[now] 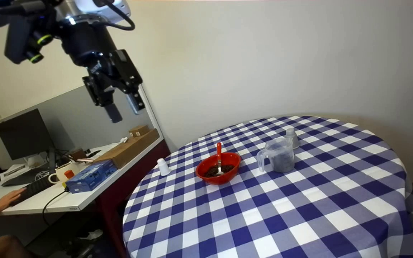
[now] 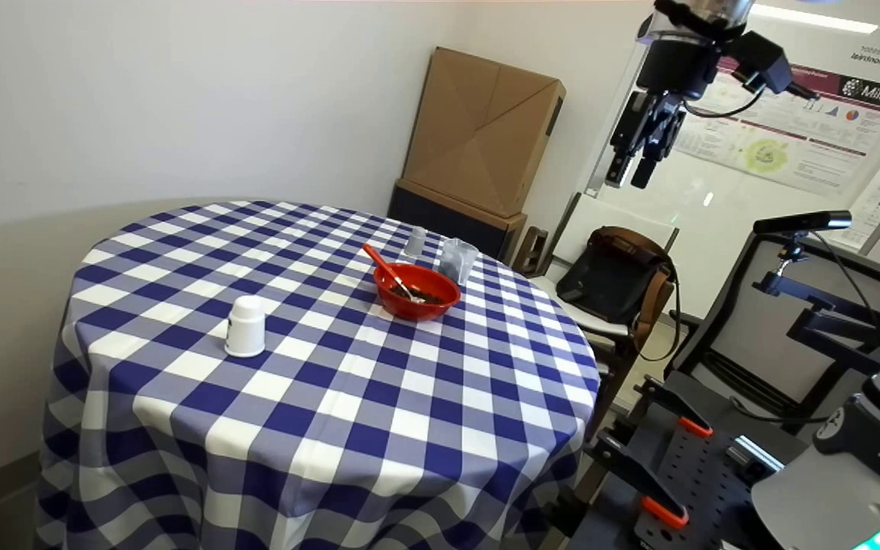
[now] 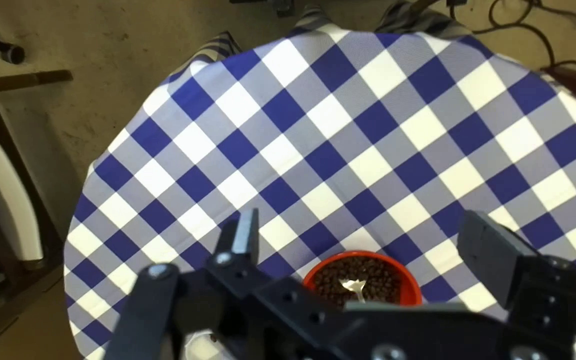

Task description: Pour some of the contents of the jar into the bowl

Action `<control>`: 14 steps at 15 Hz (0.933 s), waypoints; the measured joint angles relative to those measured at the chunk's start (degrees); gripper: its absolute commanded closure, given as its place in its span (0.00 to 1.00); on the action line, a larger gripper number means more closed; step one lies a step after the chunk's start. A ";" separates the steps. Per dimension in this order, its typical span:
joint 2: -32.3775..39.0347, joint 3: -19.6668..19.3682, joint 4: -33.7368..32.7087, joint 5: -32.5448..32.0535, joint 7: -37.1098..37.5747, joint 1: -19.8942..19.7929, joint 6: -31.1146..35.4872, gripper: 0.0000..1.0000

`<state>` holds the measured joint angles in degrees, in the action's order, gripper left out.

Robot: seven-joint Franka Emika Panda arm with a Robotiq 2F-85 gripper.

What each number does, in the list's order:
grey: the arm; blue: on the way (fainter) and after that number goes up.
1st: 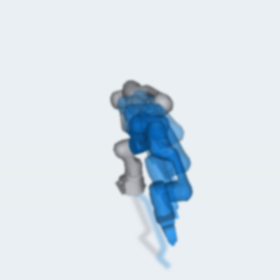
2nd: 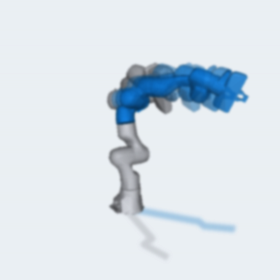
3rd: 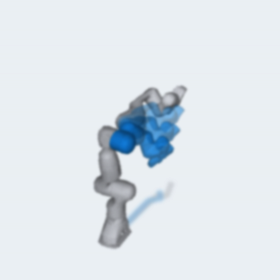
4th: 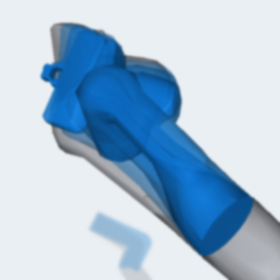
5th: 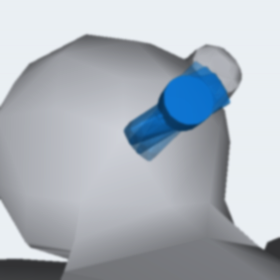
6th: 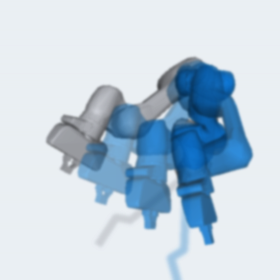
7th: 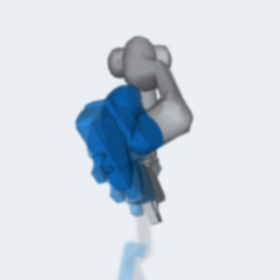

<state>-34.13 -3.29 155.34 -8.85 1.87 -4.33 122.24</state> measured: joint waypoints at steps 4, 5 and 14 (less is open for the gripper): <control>10.49 -4.23 -4.91 2.20 -1.81 -1.35 7.65 0.00; 13.39 -4.84 -6.75 3.16 -2.21 -1.46 8.90 0.00; 36.00 -5.58 -23.39 12.59 -2.05 -2.35 14.73 0.00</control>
<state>1.87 -8.87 131.96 3.74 -0.17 -6.68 136.97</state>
